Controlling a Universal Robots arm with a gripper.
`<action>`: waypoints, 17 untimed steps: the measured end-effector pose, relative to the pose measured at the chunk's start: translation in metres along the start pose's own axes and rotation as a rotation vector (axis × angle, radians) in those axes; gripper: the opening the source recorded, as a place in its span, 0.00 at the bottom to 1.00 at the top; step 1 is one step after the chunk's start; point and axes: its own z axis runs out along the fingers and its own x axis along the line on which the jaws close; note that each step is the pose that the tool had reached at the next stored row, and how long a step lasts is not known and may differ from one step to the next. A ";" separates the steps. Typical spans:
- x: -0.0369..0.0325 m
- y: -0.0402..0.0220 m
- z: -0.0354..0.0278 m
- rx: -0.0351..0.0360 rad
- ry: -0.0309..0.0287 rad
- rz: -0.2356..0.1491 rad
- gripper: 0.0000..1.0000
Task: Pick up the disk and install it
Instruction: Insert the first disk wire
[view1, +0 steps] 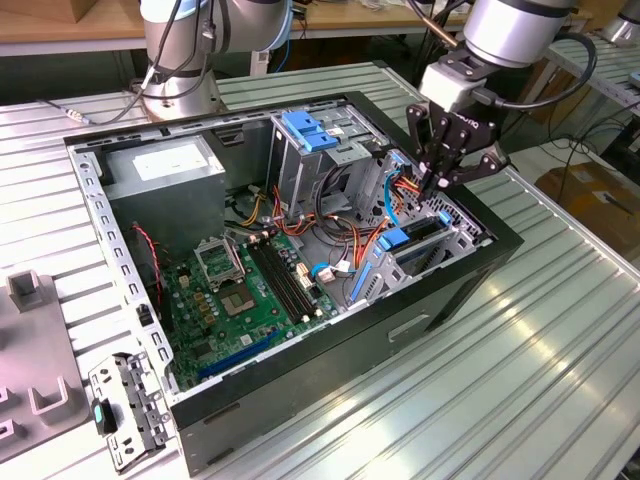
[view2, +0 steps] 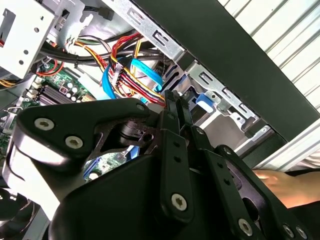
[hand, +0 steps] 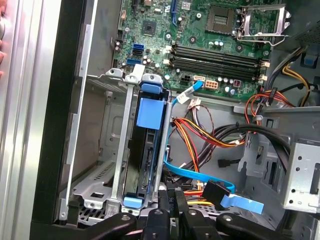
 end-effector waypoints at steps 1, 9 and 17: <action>0.0000 0.0002 0.0000 0.0000 0.0001 0.000 0.16; 0.0074 0.0029 0.0045 -0.0004 0.0006 0.016 0.16; 0.0072 0.0032 0.0110 -0.0031 0.0032 0.108 0.16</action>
